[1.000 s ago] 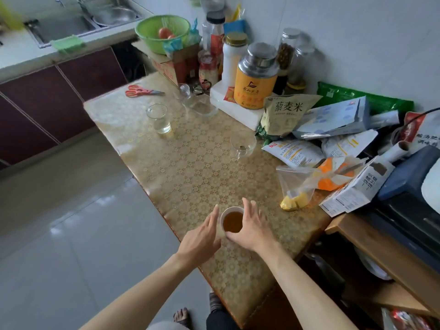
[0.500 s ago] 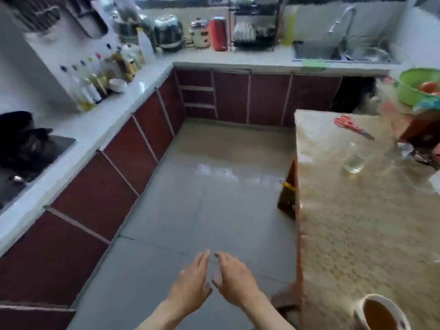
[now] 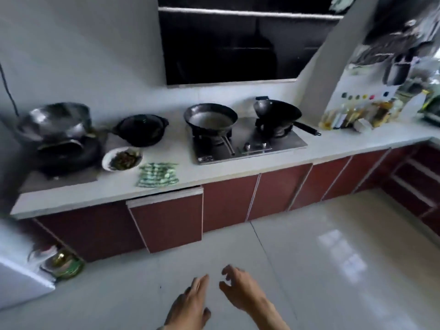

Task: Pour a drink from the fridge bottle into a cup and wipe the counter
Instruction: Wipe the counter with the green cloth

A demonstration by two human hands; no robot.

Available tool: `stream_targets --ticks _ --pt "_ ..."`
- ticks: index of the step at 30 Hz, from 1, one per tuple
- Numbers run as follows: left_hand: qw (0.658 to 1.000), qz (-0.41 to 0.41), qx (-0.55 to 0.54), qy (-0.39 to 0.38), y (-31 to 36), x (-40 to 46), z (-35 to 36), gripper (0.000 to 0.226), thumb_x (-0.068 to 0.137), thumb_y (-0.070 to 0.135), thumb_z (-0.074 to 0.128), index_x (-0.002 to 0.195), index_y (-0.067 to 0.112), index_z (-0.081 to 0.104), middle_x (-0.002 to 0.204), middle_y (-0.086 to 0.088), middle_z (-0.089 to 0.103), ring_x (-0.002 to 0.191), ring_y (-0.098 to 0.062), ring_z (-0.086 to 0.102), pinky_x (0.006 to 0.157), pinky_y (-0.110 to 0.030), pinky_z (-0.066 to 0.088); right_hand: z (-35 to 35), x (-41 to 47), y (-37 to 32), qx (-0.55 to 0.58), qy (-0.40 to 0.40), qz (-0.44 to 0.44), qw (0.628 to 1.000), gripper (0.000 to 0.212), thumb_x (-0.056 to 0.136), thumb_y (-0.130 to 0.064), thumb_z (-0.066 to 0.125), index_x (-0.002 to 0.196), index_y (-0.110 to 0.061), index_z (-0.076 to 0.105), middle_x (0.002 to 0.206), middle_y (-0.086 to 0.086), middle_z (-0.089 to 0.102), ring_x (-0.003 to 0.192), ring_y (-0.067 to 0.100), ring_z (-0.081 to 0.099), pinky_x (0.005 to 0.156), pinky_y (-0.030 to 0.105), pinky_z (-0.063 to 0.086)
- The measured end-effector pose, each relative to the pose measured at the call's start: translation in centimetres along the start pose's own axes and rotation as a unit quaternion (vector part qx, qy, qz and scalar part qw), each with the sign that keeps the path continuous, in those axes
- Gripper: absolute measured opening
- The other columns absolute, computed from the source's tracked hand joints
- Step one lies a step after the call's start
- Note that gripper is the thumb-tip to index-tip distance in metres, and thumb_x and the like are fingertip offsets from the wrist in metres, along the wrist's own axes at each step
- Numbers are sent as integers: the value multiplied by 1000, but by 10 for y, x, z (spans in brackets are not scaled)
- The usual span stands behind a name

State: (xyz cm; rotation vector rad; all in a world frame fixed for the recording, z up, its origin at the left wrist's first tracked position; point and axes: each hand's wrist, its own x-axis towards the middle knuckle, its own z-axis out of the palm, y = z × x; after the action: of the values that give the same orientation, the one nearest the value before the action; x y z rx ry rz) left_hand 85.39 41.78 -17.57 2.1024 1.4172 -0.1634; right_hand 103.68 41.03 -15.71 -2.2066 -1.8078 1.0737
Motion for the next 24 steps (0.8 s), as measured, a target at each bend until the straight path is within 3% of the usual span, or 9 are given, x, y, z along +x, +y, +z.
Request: stream_targets --ticks 10,15,19,24 --pt "976 -143 -127 104 -136 -8 -71 74 96 38 50 157 27 11 163 8 17 131 -16 50 101 -31 45 32 127 -166 -115 -108 -125 980 35 96 -34 56 127 -20 57 122 2 66 108 21 64 83 27 46" --pt "963 -205 -122 127 -205 22 -96 72 91 33 51 155 27 17 158 9 24 129 -15 51 98 -31 45 56 205 -218 -136 -139 -168 967 33 96 -35 57 126 -22 58 122 -1 67 110 20 63 87 28 47" --pt "958 -235 -107 124 -251 52 -122 70 90 30 46 155 23 20 155 5 30 127 -16 50 99 -32 45 55 267 -244 -116 -116 -189 968 30 97 -33 57 125 -22 60 126 -3 64 114 16 61 90 26 46" --pt "940 -292 -93 150 -297 101 -181 66 88 21 54 151 20 33 149 2 43 123 -20 56 96 -36 46 21 364 -285 -80 -2 -230 970 26 92 -19 63 116 -11 67 120 9 65 116 31 58 95 38 45"
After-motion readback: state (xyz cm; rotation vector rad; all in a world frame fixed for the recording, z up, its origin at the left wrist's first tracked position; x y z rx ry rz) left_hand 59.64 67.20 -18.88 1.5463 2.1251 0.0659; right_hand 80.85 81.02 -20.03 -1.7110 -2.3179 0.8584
